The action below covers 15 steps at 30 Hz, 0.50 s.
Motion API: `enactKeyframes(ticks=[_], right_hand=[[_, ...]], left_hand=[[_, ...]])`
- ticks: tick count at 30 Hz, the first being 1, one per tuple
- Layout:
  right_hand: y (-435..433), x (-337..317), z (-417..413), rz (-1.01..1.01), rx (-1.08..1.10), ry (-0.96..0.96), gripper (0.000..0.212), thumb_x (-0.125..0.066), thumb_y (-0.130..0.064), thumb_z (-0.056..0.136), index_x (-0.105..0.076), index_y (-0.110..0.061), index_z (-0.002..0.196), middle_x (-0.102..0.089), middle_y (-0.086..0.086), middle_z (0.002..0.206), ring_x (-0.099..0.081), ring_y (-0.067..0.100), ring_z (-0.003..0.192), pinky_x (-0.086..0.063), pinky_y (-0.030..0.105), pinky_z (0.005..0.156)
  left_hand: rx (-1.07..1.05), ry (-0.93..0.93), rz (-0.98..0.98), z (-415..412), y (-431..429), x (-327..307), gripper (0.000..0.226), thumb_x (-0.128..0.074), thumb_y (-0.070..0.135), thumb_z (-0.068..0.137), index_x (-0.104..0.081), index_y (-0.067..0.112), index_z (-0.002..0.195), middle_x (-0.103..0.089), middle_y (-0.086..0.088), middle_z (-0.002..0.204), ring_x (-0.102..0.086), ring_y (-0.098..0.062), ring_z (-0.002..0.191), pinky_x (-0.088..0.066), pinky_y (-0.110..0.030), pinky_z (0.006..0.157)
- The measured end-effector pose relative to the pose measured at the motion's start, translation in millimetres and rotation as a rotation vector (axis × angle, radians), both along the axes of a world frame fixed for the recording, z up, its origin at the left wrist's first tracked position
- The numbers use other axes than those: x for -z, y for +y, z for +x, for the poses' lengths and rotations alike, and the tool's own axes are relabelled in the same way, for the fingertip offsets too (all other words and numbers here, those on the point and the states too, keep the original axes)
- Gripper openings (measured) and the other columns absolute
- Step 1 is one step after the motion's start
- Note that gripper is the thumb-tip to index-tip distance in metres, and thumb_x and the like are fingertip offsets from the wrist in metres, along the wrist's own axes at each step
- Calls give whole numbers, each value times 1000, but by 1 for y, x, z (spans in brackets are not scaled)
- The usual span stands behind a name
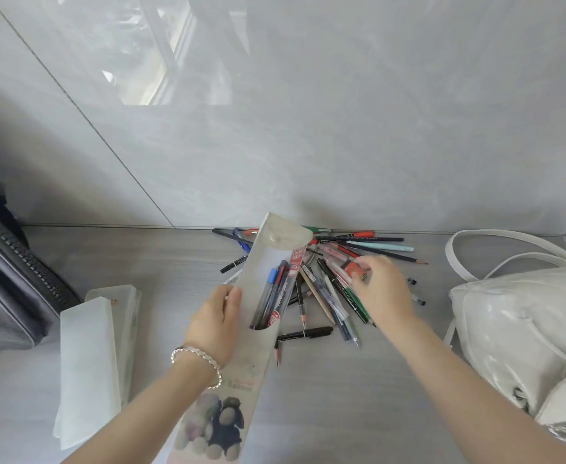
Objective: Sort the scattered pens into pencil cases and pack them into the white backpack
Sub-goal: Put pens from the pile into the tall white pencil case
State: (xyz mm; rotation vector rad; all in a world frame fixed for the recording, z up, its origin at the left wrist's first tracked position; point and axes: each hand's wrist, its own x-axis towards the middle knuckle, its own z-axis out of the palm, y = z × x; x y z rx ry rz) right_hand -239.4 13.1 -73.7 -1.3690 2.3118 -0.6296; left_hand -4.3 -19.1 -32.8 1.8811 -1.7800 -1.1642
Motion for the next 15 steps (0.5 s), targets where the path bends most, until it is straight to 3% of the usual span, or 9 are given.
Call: enactKeyframes(ticks=[2, 4, 7, 10, 15], right_hand=[[-9, 12, -15, 263, -78, 37, 33, -57, -17, 89, -56, -6, 119, -58, 10, 116, -57, 23, 101, -47, 33, 88], [-18, 17, -18, 367, -147, 70, 34, -57, -21, 89, -52, -7, 120, -52, 12, 118, -57, 25, 100, -49, 36, 89], [-26, 18, -16, 421, -190, 140, 31, -58, -21, 89, -52, -6, 116, -47, 12, 117, -58, 27, 94, -51, 37, 83], [-26, 19, -10, 426, -243, 212, 27, -57, -20, 89, -55, -7, 112, -50, 11, 115, -58, 25, 94, -47, 32, 75], [-20, 30, -3, 394, -197, 188, 37, -57, -7, 86, -46, -7, 121, -55, 14, 118, -58, 28, 103, -50, 35, 85]], left_hand=[[-10, -10, 1, 4, -2, 2, 28, -34, 28, 97, -45, 23, 72, -44, -1, 64, -40, -12, 58, -30, -24, 53], [-19, -25, 2, 7, -2, 3, 28, -34, 27, 97, -46, 17, 73, -44, -2, 65, -39, -13, 58, -30, -25, 54], [-28, -18, -3, 11, 0, 5, 30, -35, 26, 97, -45, 12, 72, -41, -2, 63, -36, -16, 58, -29, -27, 54], [-40, 6, -7, 15, 3, 6, 30, -36, 25, 97, -46, 18, 69, -43, -1, 63, -39, -18, 60, -31, -28, 55], [-38, 2, 9, 17, 6, 8, 29, -36, 25, 97, -48, 17, 72, -46, -3, 65, -41, -19, 62, -33, -27, 57]])
